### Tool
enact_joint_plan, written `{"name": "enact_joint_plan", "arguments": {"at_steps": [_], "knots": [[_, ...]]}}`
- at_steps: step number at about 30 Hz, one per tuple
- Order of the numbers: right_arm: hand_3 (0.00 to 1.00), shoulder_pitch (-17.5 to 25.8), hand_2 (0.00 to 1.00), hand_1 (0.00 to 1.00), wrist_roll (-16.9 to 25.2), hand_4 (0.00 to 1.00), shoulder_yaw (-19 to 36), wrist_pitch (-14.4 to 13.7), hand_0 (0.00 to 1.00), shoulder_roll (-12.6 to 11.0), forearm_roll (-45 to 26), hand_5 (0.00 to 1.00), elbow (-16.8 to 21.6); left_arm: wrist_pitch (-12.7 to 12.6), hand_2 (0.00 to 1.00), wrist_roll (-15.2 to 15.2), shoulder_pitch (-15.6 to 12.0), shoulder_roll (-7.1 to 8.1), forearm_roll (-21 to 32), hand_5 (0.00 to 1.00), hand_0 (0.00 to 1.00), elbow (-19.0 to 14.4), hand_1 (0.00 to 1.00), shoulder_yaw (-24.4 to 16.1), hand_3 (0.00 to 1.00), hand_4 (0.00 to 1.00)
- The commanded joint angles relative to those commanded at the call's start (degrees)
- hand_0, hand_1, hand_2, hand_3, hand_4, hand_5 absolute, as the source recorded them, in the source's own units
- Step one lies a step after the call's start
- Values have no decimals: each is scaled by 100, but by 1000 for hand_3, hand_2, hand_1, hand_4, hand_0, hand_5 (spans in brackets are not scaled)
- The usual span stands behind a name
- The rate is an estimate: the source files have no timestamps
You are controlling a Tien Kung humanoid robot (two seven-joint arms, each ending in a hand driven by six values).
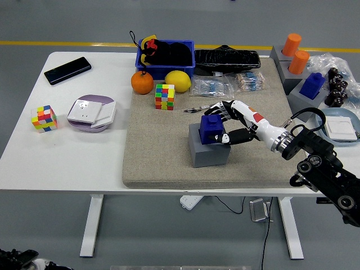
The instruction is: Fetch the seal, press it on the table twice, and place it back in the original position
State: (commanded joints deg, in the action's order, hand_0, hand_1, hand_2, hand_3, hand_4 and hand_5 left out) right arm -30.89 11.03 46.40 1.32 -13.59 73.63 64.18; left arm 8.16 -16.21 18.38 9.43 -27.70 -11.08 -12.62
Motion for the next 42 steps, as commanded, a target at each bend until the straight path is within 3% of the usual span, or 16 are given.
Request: {"name": "enact_joint_plan", "arguments": {"at_steps": [13,26,32,42], "knots": [[424,22,397,388,-32,774,173,15,529,-153,41,2,350,7,681,-8,-18,10,-15,256,722,-3,691,-8,749,688],[427,296,396,388,-145,768,1214,138,530,-529,440,2,828,-6,681,-6,-14,14,2,255,722,5,692,-8,749,688],[426,553,396,388,-141,760,1739,130,529,-638,581,2,685,-9,681,4,-18,3,50,255,722,9,692,25,751,688],[427,781,395,384,-93,741,1653,88,529,-595,621,2,-64,-14,681,26,9,-16,134,255,722,8,692,87,751,689]]}}
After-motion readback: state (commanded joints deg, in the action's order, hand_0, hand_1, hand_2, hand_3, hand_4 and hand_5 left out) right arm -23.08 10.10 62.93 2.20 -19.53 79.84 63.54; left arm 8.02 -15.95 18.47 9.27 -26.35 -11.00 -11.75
